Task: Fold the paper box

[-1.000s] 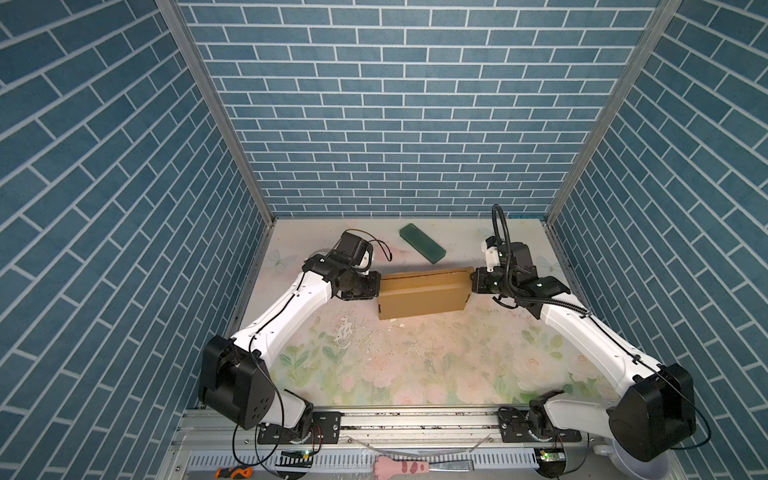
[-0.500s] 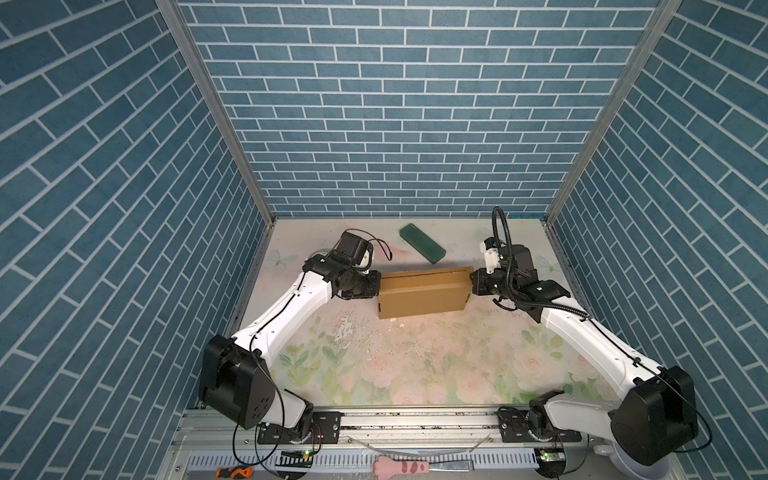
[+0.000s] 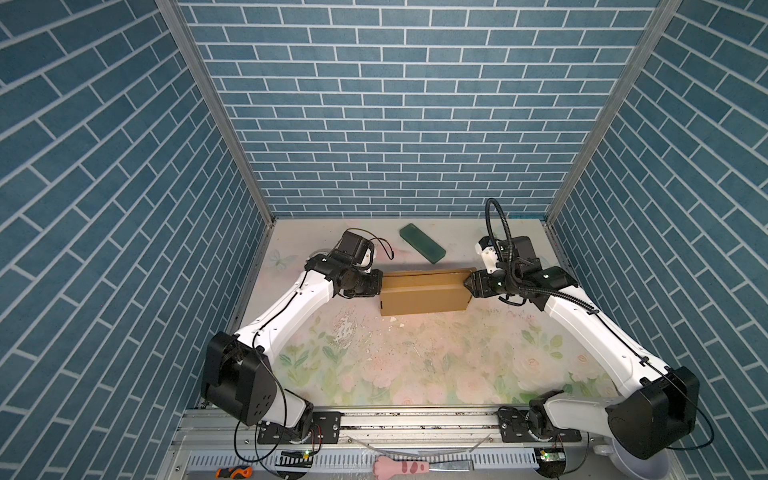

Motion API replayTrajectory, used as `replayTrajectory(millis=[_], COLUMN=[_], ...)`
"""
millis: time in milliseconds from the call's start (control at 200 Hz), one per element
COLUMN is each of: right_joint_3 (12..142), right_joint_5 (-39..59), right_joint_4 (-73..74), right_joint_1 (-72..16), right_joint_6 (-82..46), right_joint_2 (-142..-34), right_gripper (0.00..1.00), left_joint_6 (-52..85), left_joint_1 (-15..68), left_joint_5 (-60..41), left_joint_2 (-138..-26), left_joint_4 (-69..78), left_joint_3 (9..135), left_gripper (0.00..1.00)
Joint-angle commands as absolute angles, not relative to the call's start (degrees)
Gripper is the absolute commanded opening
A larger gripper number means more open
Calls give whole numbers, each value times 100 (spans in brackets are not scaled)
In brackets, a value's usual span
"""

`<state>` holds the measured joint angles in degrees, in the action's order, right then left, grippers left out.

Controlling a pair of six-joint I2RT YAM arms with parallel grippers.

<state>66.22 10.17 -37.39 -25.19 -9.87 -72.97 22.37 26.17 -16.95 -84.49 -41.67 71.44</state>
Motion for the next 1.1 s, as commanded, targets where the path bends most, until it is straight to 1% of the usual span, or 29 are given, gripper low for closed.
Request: replayTrajectory(millis=[0, 125, 210, 290, 435, 590, 840, 935, 1000, 1095], right_joint_3=[7125, 7252, 6932, 6638, 6872, 7048, 7569, 7633, 7600, 7491], right_joint_5=[988, 722, 678, 217, -325, 6, 0, -194, -262, -342], right_joint_4=[-4305, -4363, -3943, -3569, -3455, -3335, -3078, -3001, -2920, -2795], right_joint_1=[-2522, -2540, -2720, -3086, -3520, -3935, -4163, -4268, -4339, -4425], right_joint_6=[-349, 187, 1057, 2154, 3576, 4379, 4939, 5115, 5167, 5169], right_joint_2=[-7303, -7243, -6984, -6829, -7235, -7668, -8501, -8726, -8784, -8757], right_gripper=[71, 75, 84, 90, 91, 94, 94, 92, 89, 78], left_joint_6=[2122, 2078, 2058, 2048, 2025, 2020, 1987, 1978, 1969, 1968], left_joint_1=[2644, 2647, 2642, 2640, 2652, 2638, 2647, 2643, 2642, 2638], left_joint_5=[-1573, -1582, -1577, -1578, -1597, -1601, -1615, -1622, -1618, -1633], left_joint_2=[-8757, -8830, -8874, -8916, -9012, -9035, -9105, -9130, -9140, -9153], left_joint_4=[-4619, -4698, -4744, -4757, -4791, -4811, -4869, -4877, -4878, -4886], left_joint_3=[7104, 7216, 7267, 7300, 7377, 7400, 7484, 7512, 7526, 7540], left_gripper=[0, 0, 0, 0, 0, 0, 0, 0, 0, 0])
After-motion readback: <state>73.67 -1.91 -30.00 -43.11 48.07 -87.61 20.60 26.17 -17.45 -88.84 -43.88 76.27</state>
